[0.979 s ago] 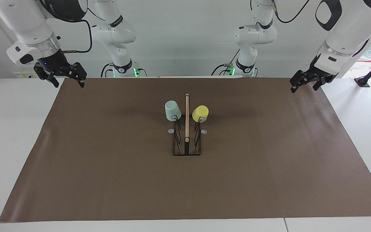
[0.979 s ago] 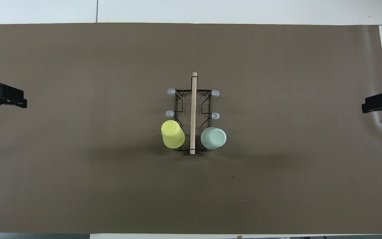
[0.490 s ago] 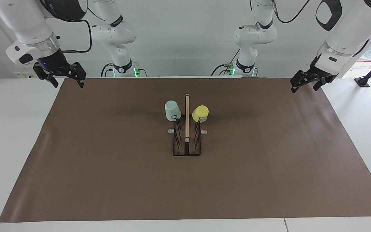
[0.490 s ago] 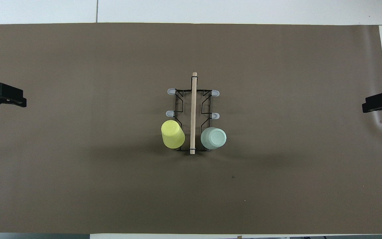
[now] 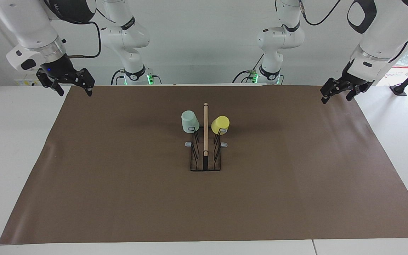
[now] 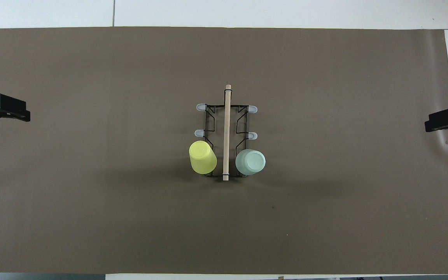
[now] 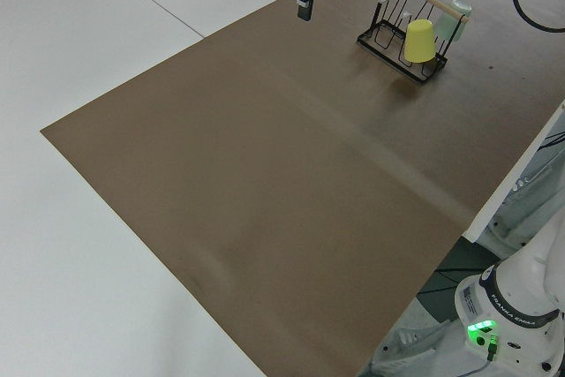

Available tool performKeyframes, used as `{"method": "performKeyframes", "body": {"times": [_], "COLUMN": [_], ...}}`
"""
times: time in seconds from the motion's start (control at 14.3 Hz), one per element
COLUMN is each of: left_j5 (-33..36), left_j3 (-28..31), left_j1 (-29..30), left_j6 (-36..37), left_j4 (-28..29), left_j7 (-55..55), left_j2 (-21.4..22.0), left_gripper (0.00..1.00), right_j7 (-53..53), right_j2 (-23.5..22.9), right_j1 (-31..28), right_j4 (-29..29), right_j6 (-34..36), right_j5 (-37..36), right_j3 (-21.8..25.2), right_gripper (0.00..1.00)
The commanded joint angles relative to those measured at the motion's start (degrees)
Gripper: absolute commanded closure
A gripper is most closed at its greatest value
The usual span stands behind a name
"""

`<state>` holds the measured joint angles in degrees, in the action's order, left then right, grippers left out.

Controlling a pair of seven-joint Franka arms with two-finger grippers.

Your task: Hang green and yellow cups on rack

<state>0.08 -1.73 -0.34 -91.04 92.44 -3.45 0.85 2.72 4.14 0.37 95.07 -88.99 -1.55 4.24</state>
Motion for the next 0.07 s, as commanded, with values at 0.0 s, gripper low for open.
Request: {"method": "performKeyframes", "body": {"times": [0.0], "left_j5": [0.9], "left_j3": [-0.5], "left_j1": [0.7], "left_j6": [-1.2], "left_j4": [1.7], "left_j7": [0.7], "left_j2": [1.4], "left_gripper": [0.00], "right_j7": [1.1], "right_j2": [0.3], "right_j1": [-0.6], "right_j4": [0.1], "right_j6": [0.0], "right_j5": [-0.1], "right_j3": [-0.3], "right_gripper": [0.00]}}
